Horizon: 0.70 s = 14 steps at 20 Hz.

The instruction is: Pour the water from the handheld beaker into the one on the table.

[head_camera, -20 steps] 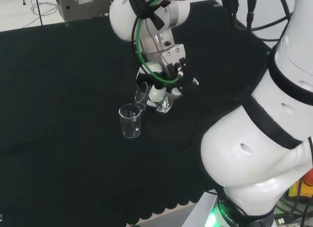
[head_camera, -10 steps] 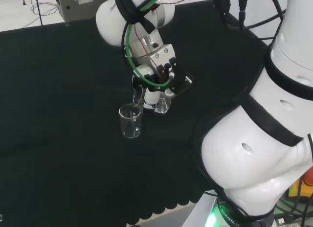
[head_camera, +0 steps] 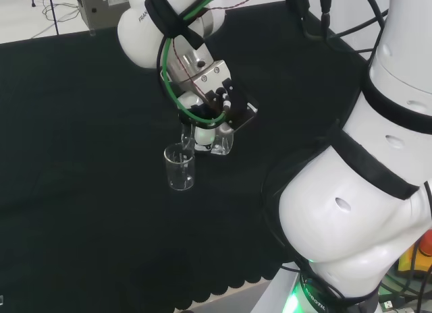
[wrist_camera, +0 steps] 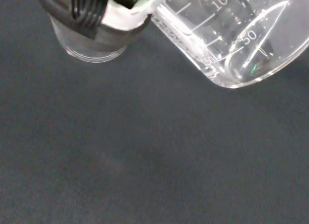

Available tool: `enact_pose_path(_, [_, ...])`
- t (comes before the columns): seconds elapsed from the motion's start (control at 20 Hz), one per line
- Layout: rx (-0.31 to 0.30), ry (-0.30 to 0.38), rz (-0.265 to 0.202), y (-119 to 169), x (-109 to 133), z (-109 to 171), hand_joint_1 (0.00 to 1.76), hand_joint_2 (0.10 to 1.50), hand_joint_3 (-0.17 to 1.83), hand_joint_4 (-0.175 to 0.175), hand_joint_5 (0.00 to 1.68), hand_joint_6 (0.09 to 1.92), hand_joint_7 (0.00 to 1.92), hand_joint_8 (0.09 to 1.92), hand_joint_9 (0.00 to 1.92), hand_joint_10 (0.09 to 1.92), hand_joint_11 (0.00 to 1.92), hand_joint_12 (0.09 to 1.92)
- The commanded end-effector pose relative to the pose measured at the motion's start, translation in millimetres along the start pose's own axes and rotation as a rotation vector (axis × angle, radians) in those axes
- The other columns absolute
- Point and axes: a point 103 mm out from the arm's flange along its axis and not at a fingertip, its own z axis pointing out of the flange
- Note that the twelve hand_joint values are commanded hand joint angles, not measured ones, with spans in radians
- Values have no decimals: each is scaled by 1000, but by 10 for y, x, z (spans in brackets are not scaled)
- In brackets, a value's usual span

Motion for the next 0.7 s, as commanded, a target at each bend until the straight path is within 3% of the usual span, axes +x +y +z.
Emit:
enact_pose_path(0.05, [37,-54,10,8,65,-56,1411,1067,-175,-109,1118,816,1185,727,1379,469,1146,1022])
enact_pose_path(0.35, [76,-112,24,40,126,-84,1411,1067,-175,-109,1119,814,1186,727,1379,468,1144,1026])
enact_pose_path(0.7, [103,-133,32,65,155,-102,1411,1066,-175,-110,1120,812,1187,725,1379,467,1143,1030])
